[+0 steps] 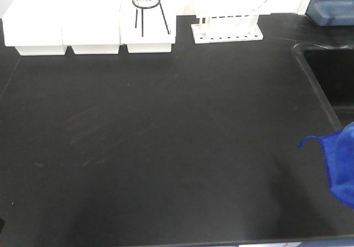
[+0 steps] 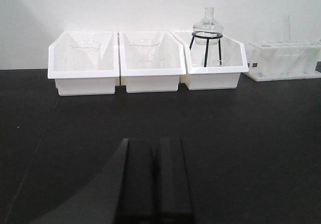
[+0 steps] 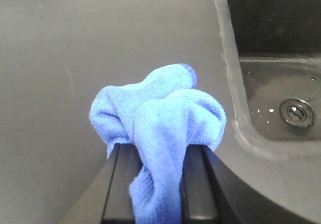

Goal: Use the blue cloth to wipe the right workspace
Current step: 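Lift the blue cloth up and away from the bench with the right gripper, then drive the base to the other black bench holding the cloth in the right gripper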

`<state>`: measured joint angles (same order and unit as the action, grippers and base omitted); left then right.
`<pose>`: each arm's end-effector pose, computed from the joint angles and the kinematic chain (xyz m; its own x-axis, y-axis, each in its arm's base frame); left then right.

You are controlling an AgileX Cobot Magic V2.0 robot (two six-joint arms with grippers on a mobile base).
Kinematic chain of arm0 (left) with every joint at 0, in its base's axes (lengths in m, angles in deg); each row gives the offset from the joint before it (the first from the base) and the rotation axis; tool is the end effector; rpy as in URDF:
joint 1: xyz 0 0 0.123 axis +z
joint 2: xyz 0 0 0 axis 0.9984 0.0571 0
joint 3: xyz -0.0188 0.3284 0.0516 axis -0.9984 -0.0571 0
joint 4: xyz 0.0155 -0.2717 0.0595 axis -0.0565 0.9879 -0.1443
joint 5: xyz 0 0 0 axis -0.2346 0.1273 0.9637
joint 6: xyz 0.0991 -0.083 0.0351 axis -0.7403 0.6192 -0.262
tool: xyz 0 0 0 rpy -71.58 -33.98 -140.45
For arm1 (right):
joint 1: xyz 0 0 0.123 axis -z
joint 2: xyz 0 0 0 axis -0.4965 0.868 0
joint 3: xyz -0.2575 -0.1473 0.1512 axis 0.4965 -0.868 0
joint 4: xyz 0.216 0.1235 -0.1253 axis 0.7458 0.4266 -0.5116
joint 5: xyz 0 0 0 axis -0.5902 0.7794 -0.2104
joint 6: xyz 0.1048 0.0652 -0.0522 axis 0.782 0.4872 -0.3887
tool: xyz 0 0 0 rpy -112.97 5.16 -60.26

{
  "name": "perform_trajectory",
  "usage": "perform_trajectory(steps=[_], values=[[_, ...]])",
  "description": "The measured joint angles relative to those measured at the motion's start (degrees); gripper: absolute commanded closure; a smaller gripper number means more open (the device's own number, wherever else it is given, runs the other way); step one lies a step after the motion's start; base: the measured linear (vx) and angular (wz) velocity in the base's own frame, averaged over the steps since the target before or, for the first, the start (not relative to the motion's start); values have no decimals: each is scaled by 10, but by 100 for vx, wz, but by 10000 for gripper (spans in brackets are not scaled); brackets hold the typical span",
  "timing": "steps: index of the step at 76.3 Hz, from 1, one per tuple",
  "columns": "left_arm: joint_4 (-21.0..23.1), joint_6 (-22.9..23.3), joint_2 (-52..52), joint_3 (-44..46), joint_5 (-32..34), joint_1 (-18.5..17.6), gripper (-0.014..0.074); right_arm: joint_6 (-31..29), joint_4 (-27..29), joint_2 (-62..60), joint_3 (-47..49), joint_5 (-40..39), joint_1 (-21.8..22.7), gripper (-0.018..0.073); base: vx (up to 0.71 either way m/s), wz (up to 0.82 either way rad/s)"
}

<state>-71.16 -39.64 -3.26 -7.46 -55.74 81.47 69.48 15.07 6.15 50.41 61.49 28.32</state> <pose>0.0772 -0.0094 0.1827 -0.1005 -0.0682 -0.9926 0.1004 0.9919 -0.0783 0.0896 0.0038 0.3030 -0.6400 -0.0369 -0.7675 -0.0481 0.9988 -0.0079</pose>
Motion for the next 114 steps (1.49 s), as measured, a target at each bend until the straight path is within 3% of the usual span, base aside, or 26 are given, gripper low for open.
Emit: perform_trajectory(steps=[61, 114], values=[[0, 0, 0, 0, 0, 0, 603, 0, 0, 0, 0, 0, 0, 563, -23, -8], [0, 0, 0, 0, 0, 0, 603, 0, 0, 0, 0, 5, 0, 563, -28, -46]])
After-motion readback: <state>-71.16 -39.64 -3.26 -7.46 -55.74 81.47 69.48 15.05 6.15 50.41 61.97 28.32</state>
